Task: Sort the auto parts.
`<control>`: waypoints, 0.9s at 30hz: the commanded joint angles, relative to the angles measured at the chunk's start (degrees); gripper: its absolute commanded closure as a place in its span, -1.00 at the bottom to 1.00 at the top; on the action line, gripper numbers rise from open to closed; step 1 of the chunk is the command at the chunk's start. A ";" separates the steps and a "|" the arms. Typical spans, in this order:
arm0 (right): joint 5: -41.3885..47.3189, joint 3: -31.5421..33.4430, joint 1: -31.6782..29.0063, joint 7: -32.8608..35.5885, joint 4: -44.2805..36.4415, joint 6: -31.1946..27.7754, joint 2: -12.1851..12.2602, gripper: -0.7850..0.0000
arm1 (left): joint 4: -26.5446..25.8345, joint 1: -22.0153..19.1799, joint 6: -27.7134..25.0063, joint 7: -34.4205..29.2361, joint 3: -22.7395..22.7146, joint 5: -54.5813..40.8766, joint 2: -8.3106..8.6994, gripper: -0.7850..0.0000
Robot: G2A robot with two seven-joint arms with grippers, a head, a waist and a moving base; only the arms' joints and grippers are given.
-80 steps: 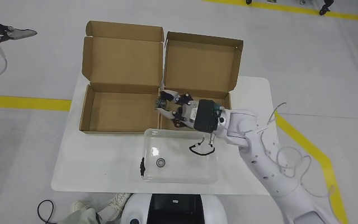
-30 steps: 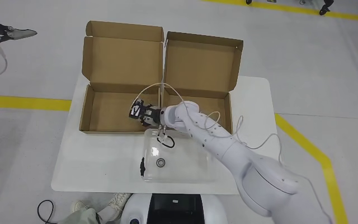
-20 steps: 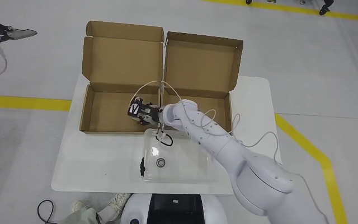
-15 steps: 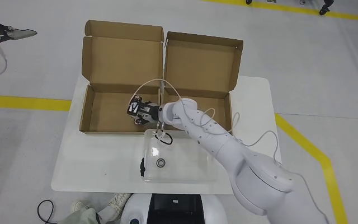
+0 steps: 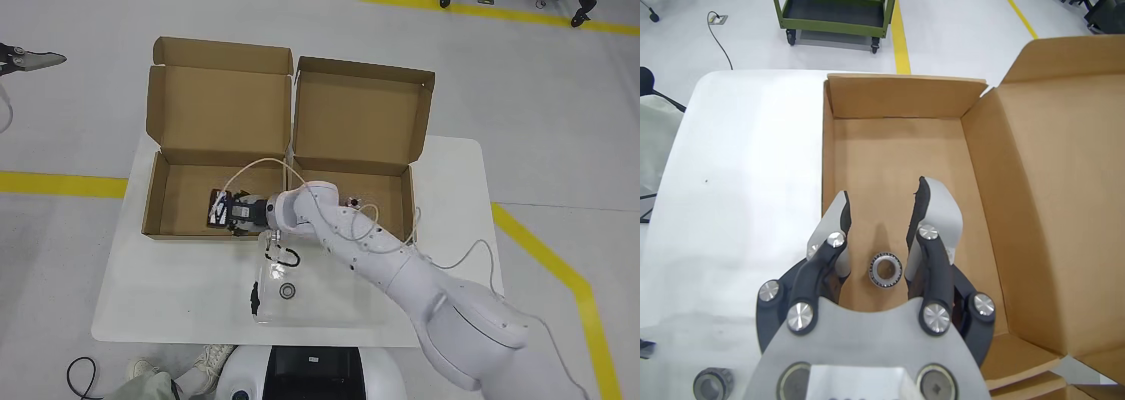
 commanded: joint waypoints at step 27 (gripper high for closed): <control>-16.10 33.95 -42.37 16.63 -58.95 -12.54 21.04 0.15 | 0.00 0.00 0.00 0.00 0.00 0.00 0.00 -1.00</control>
